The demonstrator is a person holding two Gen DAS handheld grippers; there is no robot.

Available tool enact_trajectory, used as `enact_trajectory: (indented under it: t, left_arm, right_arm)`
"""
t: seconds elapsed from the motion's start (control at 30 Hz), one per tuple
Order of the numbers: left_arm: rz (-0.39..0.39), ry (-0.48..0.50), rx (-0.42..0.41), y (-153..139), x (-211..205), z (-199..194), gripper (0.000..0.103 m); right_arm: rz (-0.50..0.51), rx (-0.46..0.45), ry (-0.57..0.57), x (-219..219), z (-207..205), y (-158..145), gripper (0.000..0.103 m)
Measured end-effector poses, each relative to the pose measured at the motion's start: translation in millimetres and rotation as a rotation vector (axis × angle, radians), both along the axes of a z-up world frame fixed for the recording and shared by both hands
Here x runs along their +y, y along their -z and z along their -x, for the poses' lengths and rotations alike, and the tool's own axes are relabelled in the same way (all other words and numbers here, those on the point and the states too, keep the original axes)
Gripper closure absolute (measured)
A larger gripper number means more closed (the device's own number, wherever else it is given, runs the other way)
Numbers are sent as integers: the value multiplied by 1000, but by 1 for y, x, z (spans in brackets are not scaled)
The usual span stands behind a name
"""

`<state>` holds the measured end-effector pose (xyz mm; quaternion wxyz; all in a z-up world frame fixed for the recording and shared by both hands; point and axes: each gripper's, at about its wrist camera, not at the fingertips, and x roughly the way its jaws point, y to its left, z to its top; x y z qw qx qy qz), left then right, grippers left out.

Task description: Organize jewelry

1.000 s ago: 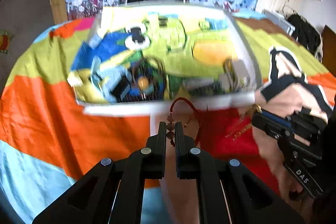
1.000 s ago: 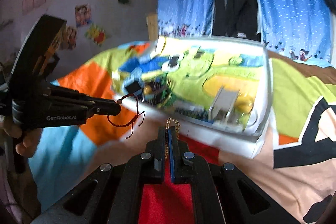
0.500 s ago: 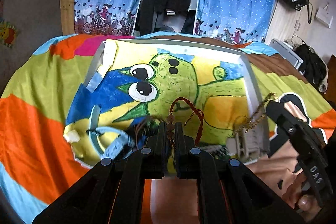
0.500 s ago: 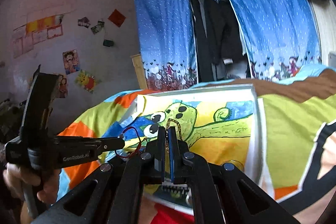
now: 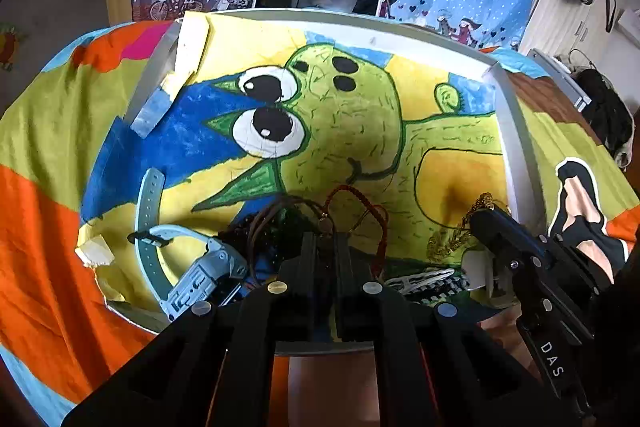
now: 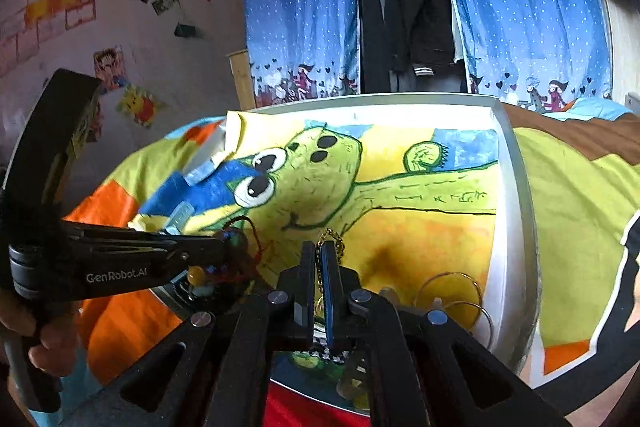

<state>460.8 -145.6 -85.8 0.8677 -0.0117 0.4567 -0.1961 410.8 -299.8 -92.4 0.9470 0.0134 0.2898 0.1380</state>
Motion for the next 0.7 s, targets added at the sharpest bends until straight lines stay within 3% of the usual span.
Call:
enact_trajectory:
  t: [0.17, 0.27, 0.3, 0.43, 0.53, 0.6, 0.7]
  left_arm:
    - [-9, -27, 8, -2, 1, 0, 94]
    - [-8, -43, 9, -6, 4, 2, 78]
    - [8, -56, 7, -8, 8, 4, 67]
    - [60, -97, -27, -23, 21, 14, 57]
    - [75, -139, -70, -39, 29, 25, 38]
    - [85, -163, -111, -52, 34, 35, 31]
    - [84, -185, -180, -71, 38, 49, 10]
  right_arm:
    - [42, -2, 23, -1, 2, 0, 98]
    - [32, -12, 39, -7, 4, -5, 86]
    - [29, -16, 44, -9, 5, -8, 80]
    - [16, -43, 68, -17, 12, -19, 75]
    - [1, -73, 91, -21, 20, -31, 59]
    - [-16, -101, 104, -24, 28, -42, 43]
    - [-44, -145, 112, -28, 42, -58, 27]
